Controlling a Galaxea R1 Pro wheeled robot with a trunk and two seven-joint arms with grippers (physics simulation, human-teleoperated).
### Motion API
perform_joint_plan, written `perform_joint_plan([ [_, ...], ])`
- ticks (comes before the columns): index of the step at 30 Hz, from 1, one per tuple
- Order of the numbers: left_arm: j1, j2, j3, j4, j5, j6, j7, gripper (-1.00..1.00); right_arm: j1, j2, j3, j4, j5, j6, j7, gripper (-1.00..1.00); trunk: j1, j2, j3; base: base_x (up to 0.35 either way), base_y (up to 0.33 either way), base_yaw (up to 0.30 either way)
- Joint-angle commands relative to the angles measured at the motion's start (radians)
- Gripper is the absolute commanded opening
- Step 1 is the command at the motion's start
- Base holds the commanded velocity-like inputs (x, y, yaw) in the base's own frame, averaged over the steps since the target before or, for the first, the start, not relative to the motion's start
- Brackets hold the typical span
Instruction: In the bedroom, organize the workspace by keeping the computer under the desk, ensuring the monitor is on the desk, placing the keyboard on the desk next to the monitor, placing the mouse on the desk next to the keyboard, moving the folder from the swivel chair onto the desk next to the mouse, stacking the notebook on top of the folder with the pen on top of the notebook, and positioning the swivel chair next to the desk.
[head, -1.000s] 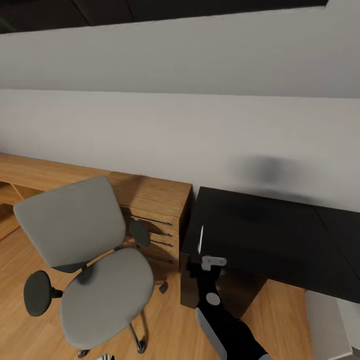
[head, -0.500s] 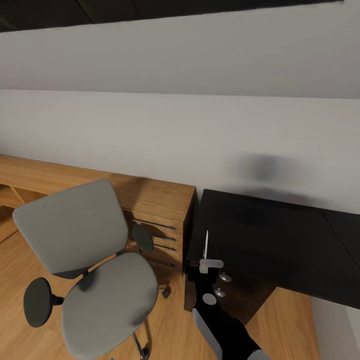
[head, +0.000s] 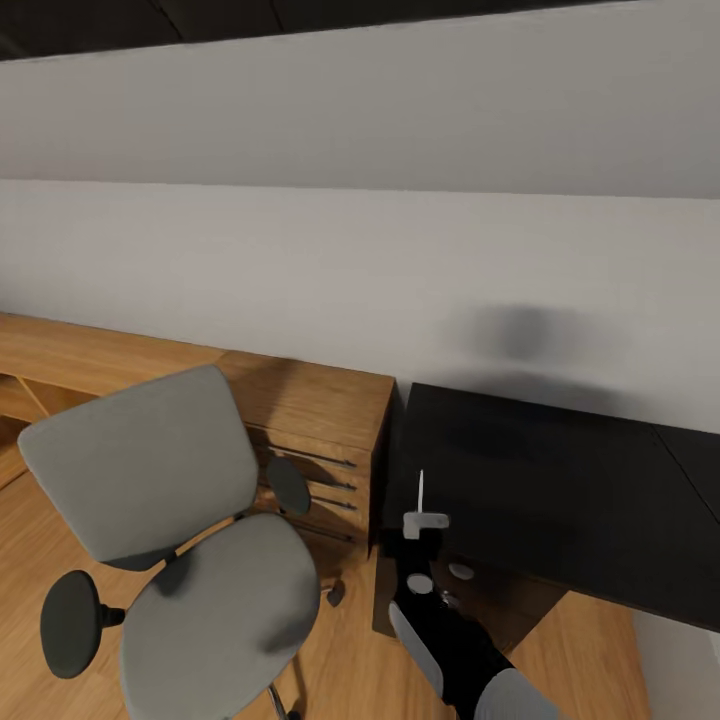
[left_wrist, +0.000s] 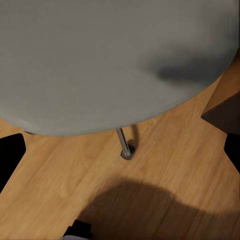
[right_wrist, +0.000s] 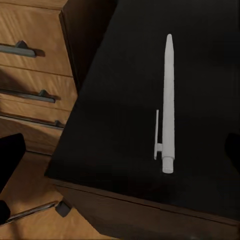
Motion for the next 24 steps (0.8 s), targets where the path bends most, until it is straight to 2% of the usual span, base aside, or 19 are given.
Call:
perform_joint_plan([
  [1,0.000,0.002,-0.006,-0.001,0.010,-0.006,0.006,1.00,-0.013,-0.001,0.005,0.020,-0.011,-0.004,-0.007,1.00,0.000,-0.001,-0.001,0.005,0.002,0.000],
  [7,0.000,0.001,-0.009,-0.001,0.010,-0.005,0.006,1.00,-0.059,-0.007,-0.002,0.089,-0.014,-0.006,-0.005,1.00,0.000,-0.001,-0.001,0.001,0.000,0.000],
  [10,0.000,0.000,-0.009,0.000,0.010,-0.005,0.006,1.00,-0.114,-0.008,-0.004,0.187,-0.018,-0.018,-0.002,1.00,0.000,-0.001,-0.001,0.000,0.000,0.000],
  [14,0.000,0.000,-0.010,0.000,0.010,-0.005,0.006,1.00,-0.136,-0.014,-0.006,0.231,-0.019,-0.041,-0.001,1.00,0.000,-0.001,-0.001,0.000,0.000,0.000],
  [20,0.000,0.001,-0.026,0.007,0.010,-0.005,0.006,1.00,-0.153,-0.020,-0.047,0.263,-0.021,-0.045,0.000,1.00,0.000,-0.001,-0.001,0.000,0.000,0.000],
  [24,0.000,0.002,-0.031,0.008,0.010,-0.005,0.007,1.00,-0.176,-0.019,-0.059,0.309,-0.022,-0.046,0.007,1.00,0.000,-0.001,-0.001,0.000,0.000,0.000],
])
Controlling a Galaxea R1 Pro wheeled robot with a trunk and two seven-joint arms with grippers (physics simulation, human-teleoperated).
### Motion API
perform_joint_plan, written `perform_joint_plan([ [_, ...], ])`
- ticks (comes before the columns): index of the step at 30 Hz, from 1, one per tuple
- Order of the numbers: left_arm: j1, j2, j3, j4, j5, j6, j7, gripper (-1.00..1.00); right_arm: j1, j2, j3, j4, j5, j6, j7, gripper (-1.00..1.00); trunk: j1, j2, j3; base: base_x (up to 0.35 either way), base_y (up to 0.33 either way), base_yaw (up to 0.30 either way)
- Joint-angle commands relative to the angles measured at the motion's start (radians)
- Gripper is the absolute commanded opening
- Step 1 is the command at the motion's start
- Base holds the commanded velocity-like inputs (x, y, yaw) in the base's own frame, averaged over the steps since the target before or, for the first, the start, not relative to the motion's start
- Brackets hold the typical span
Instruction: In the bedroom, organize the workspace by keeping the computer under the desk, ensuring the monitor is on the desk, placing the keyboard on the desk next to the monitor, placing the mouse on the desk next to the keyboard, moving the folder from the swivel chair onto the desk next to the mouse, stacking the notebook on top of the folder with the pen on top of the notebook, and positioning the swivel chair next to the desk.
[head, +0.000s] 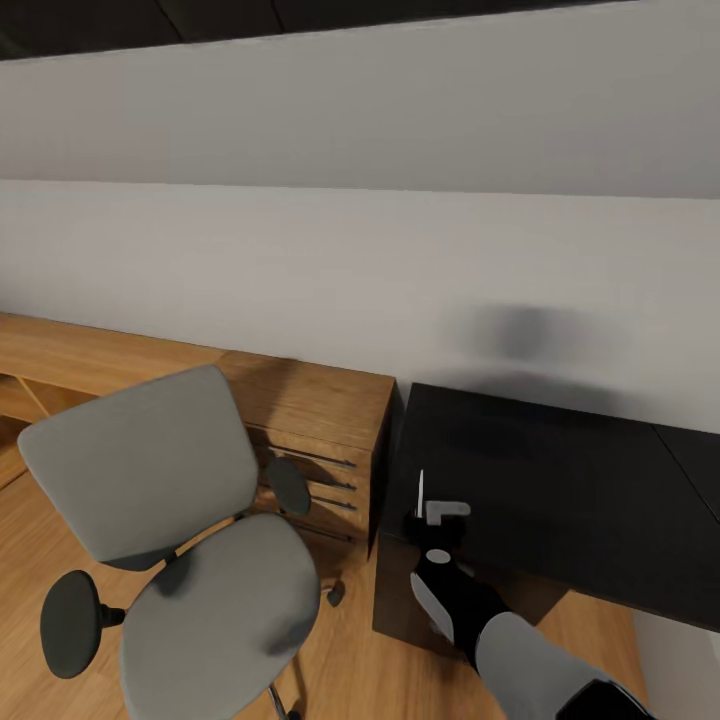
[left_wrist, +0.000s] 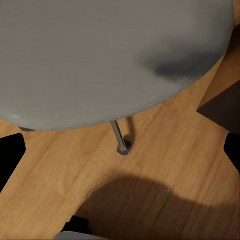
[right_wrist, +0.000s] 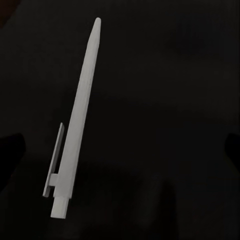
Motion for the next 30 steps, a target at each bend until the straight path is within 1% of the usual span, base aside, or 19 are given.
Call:
perform_joint_plan([
  [1,0.000,0.001,-0.005,-0.001,0.011,-0.006,0.006,1.00,-0.004,0.000,0.007,0.006,-0.011,-0.006,-0.002,1.00,0.000,-0.001,-0.001,0.000,0.000,0.000],
  [7,0.000,0.001,-0.006,-0.001,0.011,-0.006,0.007,1.00,-0.013,0.004,0.003,0.022,-0.011,-0.004,0.021,1.00,0.000,-0.001,-0.001,0.000,0.000,0.000],
  [20,0.000,0.001,-0.006,-0.001,0.011,-0.006,0.007,1.00,-0.014,0.007,0.004,0.025,-0.011,0.001,0.025,1.00,0.000,-0.001,-0.001,0.000,0.000,0.000],
  [30,0.000,0.001,-0.008,-0.002,0.010,-0.008,0.007,1.00,-0.014,0.021,0.006,0.023,-0.011,0.041,0.024,1.00,0.000,-0.001,-0.001,0.000,0.000,0.000],
])
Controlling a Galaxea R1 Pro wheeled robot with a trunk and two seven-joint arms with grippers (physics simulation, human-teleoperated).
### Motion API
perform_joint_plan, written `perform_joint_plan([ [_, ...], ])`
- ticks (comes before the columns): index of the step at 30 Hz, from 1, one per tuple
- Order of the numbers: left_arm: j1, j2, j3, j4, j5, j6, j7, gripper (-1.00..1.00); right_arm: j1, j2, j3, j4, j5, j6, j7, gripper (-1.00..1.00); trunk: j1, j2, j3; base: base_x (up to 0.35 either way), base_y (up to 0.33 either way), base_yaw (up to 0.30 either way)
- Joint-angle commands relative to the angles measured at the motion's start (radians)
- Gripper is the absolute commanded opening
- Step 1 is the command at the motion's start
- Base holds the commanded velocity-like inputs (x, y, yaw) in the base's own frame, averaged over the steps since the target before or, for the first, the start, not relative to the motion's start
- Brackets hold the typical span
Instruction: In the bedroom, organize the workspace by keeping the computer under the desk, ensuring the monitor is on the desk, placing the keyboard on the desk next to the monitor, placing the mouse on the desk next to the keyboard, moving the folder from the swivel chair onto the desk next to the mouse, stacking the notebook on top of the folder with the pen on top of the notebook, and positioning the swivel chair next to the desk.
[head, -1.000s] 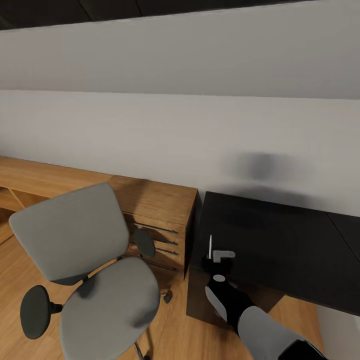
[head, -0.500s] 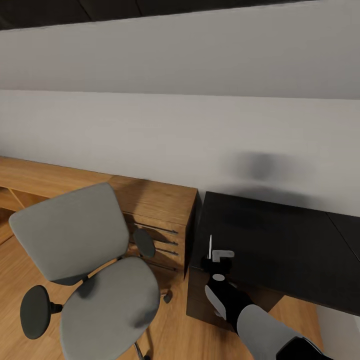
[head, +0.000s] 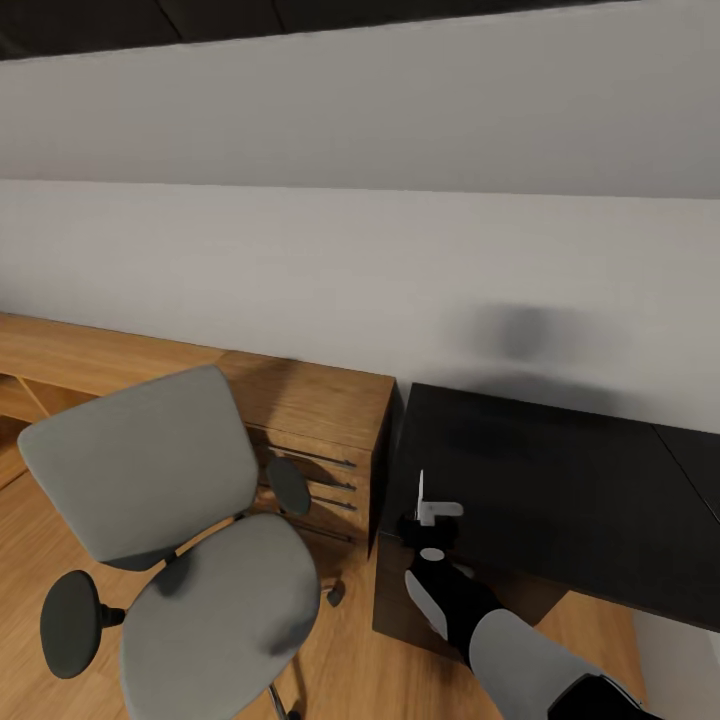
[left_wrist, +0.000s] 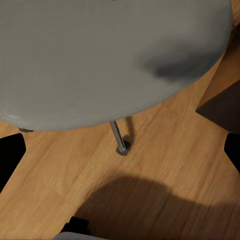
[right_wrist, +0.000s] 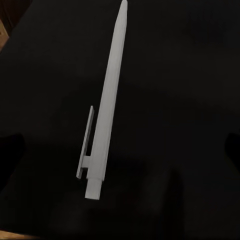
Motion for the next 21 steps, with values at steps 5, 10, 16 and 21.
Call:
perform_joint_plan([
  [5,0.000,0.002,-0.021,-0.046,0.011,-0.002,0.008,1.00,-0.001,0.001,0.008,-0.001,-0.011,0.001,-0.006,1.00,0.000,-0.001,-0.001,0.000,0.000,0.000],
  [10,0.000,0.003,-0.052,-0.129,0.011,0.009,0.014,1.00,-0.001,0.002,0.008,-0.003,-0.012,0.009,-0.006,1.00,0.000,-0.001,-0.001,0.000,0.000,0.000],
  [16,0.000,0.002,-0.071,-0.237,0.015,0.150,0.120,1.00,-0.001,0.002,0.008,-0.006,-0.012,0.016,-0.007,1.00,0.000,-0.001,-0.001,0.000,0.000,0.000],
  [21,0.000,0.001,-0.077,-0.308,0.017,0.202,0.144,1.00,-0.001,0.002,0.008,-0.006,-0.018,0.017,-0.008,1.00,0.000,-0.001,-0.001,0.000,0.000,0.000],
])
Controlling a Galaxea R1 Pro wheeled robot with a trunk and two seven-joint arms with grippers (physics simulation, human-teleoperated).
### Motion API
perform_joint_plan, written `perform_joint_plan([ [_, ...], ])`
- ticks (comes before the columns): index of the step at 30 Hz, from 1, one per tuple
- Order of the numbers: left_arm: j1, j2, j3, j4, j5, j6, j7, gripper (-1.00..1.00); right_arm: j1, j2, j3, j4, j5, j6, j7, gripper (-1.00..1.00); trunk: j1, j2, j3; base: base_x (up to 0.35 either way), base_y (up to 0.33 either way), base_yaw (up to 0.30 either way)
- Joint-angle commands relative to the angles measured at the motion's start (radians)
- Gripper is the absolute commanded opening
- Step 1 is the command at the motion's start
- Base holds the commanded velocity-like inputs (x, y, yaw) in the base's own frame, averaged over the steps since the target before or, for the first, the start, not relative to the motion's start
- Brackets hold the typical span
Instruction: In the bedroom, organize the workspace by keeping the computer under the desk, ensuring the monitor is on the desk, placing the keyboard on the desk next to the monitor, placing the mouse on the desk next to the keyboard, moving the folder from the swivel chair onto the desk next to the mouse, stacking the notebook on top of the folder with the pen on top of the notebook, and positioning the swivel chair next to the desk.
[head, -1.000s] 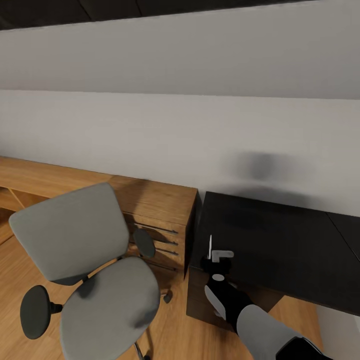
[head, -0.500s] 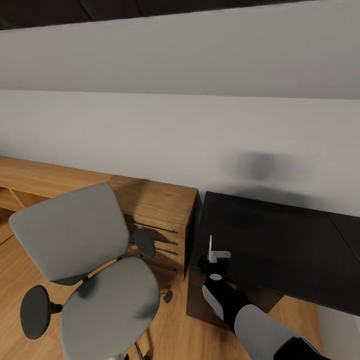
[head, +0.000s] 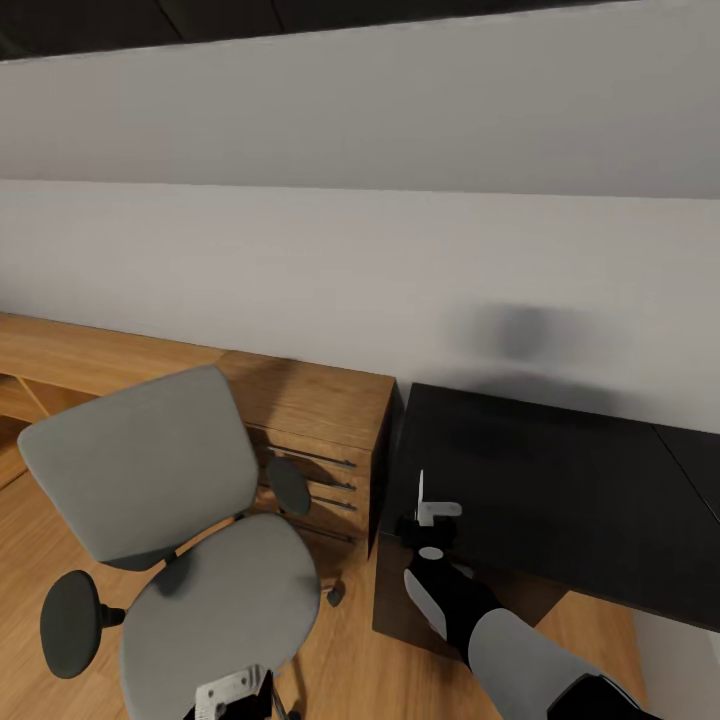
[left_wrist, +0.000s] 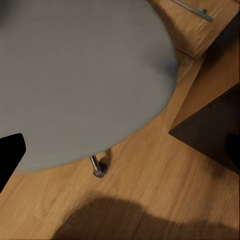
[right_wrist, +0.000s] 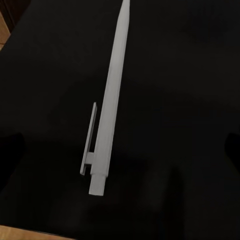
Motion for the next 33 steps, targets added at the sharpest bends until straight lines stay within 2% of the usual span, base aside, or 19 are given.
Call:
perform_joint_plan([
  [1,0.000,0.001,-0.002,-0.011,0.005,0.006,0.008,1.00,-0.001,-0.001,0.009,0.000,-0.011,-0.001,-0.007,1.00,0.000,-0.001,-0.001,0.000,0.000,0.000],
  [9,0.000,-0.002,-0.005,-0.064,0.005,0.077,0.014,1.00,-0.001,-0.001,0.009,0.000,-0.017,0.001,-0.007,1.00,0.000,-0.001,-0.001,0.000,0.000,0.000],
  [17,0.000,-0.024,-0.001,-0.140,0.004,0.112,0.016,1.00,-0.001,-0.001,0.009,-0.001,-0.018,0.040,-0.006,1.00,0.000,-0.001,-0.001,0.000,0.000,0.000],
  [19,0.000,-0.028,0.000,-0.162,0.005,0.142,0.016,1.00,-0.001,-0.001,0.009,-0.002,-0.018,0.044,-0.005,1.00,0.000,-0.001,-0.001,0.000,0.000,0.000],
  [21,0.000,-0.041,0.009,-0.184,0.005,0.191,0.016,1.00,-0.001,-0.001,0.009,-0.003,-0.018,0.047,-0.005,1.00,0.000,-0.001,-0.001,0.000,0.000,0.000],
  [26,-0.003,-0.081,0.042,-0.198,0.005,0.255,0.015,1.00,-0.001,-0.001,0.009,-0.004,-0.018,0.049,-0.005,1.00,0.000,-0.001,-0.001,0.000,0.000,0.000],
  [30,-0.033,-0.110,0.054,-0.200,0.005,0.322,0.015,1.00,-0.001,-0.001,0.009,-0.005,-0.018,0.049,-0.006,1.00,0.000,-0.001,-0.001,0.000,0.000,0.000],
  [33,-0.045,-0.120,0.058,-0.200,0.005,0.352,0.015,1.00,-0.001,-0.001,0.009,-0.005,-0.018,0.049,-0.006,1.00,0.000,-0.001,-0.001,0.000,0.000,0.000],
])
